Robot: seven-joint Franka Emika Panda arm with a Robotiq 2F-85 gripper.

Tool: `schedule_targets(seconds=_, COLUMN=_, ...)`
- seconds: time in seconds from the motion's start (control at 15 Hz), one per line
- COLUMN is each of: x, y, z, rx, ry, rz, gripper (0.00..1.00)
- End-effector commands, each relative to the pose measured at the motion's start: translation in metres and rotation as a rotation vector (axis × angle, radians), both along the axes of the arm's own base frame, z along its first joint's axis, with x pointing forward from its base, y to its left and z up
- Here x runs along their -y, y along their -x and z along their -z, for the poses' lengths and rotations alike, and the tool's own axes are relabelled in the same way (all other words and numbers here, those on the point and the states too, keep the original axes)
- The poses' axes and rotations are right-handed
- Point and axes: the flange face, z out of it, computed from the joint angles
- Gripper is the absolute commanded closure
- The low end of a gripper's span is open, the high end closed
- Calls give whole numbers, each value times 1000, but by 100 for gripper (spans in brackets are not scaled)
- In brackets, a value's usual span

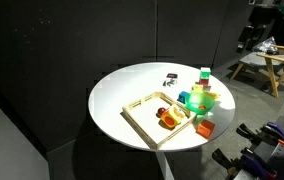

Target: Put the dark green block on the table

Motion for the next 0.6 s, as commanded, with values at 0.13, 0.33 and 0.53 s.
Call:
schedule_targets(seconds=0.13, x=1, y=0, z=-2, rx=3, ry=1, rz=1, gripper=0)
schedule_targets(seconds=0.33, x=1, y=0, z=-2, rx=3, ry=1, rz=1, gripper=0)
schedule_targets(seconds=0.53, x=-1, y=-5, z=0, rx=-5, ry=4, rz=13, gripper=0)
